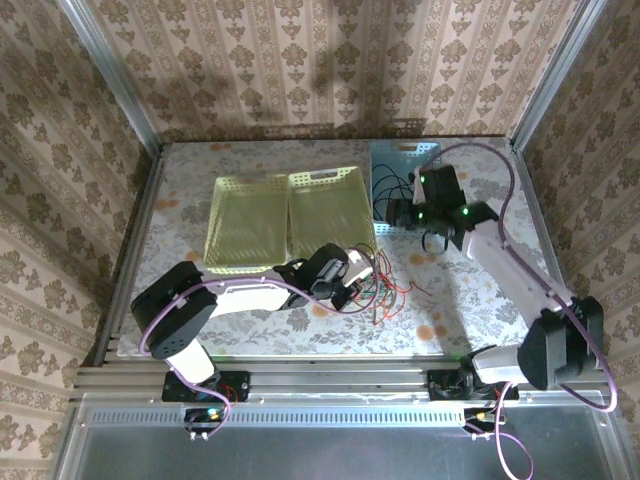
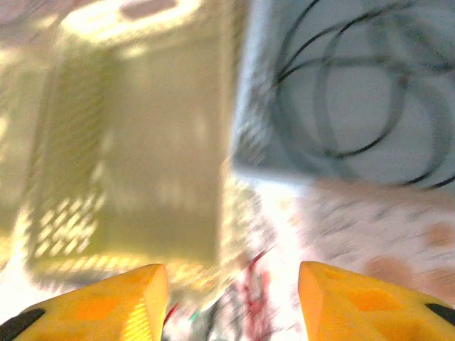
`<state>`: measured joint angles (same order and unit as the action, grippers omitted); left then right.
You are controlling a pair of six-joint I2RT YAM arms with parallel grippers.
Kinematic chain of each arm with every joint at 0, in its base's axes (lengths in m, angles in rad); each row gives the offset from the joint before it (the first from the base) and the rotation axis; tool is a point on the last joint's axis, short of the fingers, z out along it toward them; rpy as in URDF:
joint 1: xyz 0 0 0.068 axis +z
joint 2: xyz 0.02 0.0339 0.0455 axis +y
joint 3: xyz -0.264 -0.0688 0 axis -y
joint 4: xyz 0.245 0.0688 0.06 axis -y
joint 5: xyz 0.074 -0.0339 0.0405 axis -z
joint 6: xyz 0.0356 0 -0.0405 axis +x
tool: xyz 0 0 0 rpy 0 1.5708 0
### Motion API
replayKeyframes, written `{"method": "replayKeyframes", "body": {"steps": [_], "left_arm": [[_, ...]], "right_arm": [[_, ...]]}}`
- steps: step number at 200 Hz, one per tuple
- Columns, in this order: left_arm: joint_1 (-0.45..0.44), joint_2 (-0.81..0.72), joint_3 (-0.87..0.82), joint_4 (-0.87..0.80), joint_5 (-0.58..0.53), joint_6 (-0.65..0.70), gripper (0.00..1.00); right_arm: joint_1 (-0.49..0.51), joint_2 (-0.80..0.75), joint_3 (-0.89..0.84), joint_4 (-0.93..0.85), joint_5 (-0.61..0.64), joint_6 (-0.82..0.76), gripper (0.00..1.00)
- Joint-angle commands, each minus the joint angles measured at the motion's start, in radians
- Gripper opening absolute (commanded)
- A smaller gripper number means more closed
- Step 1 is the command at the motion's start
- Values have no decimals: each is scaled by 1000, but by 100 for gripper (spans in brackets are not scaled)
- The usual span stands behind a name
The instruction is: Untangle the cables
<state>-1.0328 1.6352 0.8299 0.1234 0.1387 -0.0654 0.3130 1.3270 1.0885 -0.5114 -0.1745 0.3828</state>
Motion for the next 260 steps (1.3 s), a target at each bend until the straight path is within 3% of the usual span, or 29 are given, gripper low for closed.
{"method": "replayKeyframes", "body": {"steps": [1, 52, 132, 149, 159, 177, 260], "left_arm": [[2, -44, -15, 43, 26, 23, 0], [3, -64, -28, 61, 43, 25, 0], [3, -63, -23, 59, 52, 27, 0], [3, -64, -23, 56, 45, 26, 0], [3, -64, -23, 53, 39, 23, 0], [3, -63, -24, 49, 26, 21, 0], [7, -38, -14, 39, 12, 15, 0]], "right_arm": [[15, -39, -114, 52, -256, 47, 50], [22, -110, -247, 161, -333, 95, 50], [46, 12, -247, 268, -312, 130, 42], [47, 34, -246, 284, -300, 136, 33], [47, 37, -245, 277, -288, 136, 19], [46, 7, -236, 241, -220, 126, 0], [1, -392, -111, 61, 400, 116, 0]]}}
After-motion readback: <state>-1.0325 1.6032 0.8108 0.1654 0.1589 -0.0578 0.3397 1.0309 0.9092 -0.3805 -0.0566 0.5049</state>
